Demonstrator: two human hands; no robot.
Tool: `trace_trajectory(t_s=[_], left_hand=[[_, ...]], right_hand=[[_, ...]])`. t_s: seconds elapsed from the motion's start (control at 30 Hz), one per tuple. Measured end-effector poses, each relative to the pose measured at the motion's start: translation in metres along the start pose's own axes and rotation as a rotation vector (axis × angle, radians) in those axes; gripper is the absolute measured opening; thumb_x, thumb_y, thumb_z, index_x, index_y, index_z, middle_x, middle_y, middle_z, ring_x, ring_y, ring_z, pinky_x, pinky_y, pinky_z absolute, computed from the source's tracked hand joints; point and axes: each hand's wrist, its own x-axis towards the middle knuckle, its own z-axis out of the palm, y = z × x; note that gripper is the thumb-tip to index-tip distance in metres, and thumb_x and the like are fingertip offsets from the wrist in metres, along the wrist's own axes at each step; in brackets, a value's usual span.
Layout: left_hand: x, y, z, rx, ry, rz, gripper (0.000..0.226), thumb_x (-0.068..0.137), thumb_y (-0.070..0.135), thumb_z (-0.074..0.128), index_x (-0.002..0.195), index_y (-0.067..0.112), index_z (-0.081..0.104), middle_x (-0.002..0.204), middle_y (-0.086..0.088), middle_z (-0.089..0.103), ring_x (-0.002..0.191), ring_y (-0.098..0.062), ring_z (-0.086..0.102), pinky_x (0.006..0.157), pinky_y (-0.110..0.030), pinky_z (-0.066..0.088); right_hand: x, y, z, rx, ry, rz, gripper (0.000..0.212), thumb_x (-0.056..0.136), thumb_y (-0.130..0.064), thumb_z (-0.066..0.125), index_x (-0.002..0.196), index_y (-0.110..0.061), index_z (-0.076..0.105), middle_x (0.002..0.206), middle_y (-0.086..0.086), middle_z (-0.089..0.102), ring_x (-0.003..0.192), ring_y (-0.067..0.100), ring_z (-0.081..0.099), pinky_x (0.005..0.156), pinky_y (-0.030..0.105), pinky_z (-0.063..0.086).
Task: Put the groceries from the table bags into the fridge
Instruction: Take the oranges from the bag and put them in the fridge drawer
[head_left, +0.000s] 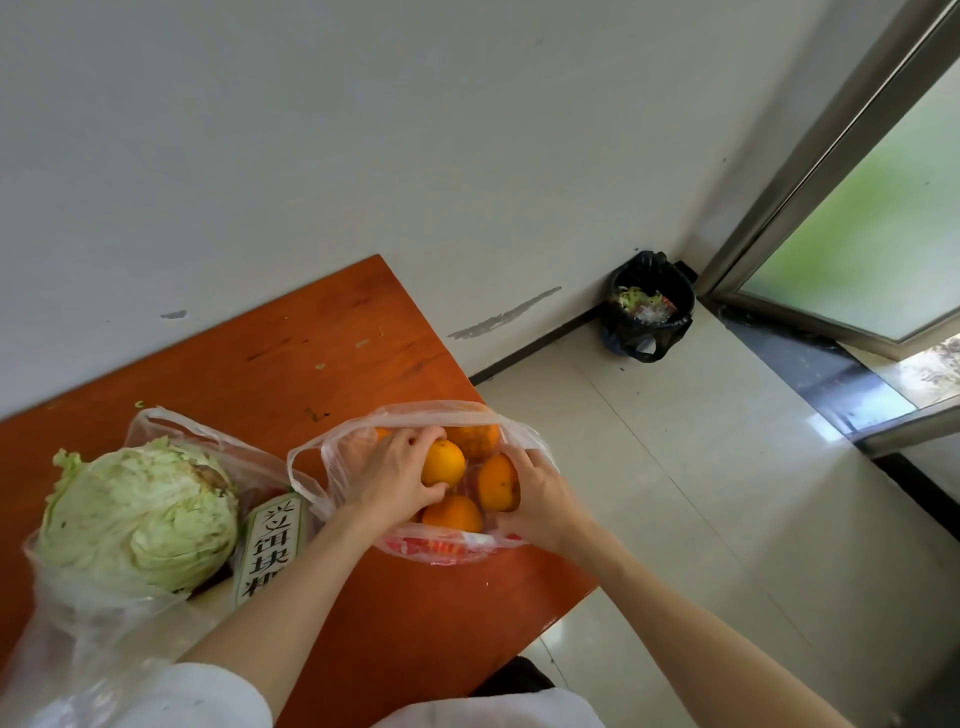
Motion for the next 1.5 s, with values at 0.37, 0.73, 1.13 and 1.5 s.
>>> trace_trajectory(t_s=[0.37,0.73,1.13,1.5], left_hand=[[-0.053,0.045,-0.037,-0.566,0.139,0.1,0.05,0.079,0.026,0.071,0.116,0.035,0.039,0.117,0.008,0.045,0.108,-0.012,0.046,0.072,-0.013,0.038],[-0.135,0.114,0.013,-0.82,-0.193,0.256,0.057,0.056,0.061,0.068,0.107,0.052,0.045,0.118,0.0,0.05,0.106,-0.021,0.056,0.085,-0.044,0.053],[-0.253,0.268,0.103,-0.64,-0.421,0.537,0.047,0.082,0.027,0.067,0.123,0.033,0.044,0.124,-0.002,0.039,0.104,-0.023,0.051,0.066,-0.02,0.044],[-0.418,0.444,0.23,-0.552,-0.547,0.737,0.048,0.08,0.027,0.07,0.117,0.038,0.042,0.124,-0.001,0.041,0.102,-0.02,0.051,0.064,-0.017,0.043]], right_hand=[[-0.076,-0.028,-0.034,0.271,0.355,0.259,0.074,0.072,-0.039,0.076,0.132,-0.029,0.033,0.12,-0.006,0.044,0.099,0.007,0.044,0.073,0.015,0.039],[-0.258,-0.028,-0.004,0.471,0.814,0.569,0.069,0.077,-0.035,0.073,0.134,-0.023,0.035,0.118,-0.003,0.043,0.103,0.015,0.049,0.083,0.026,0.042],[-0.5,0.0,0.026,0.646,1.21,0.728,0.051,0.078,-0.034,0.071,0.118,-0.028,0.041,0.113,-0.003,0.049,0.098,0.014,0.052,0.072,0.021,0.044],[-0.767,0.054,0.005,0.554,1.438,0.858,0.054,0.078,-0.033,0.072,0.123,-0.019,0.044,0.111,-0.005,0.048,0.102,0.014,0.049,0.082,0.026,0.04]])
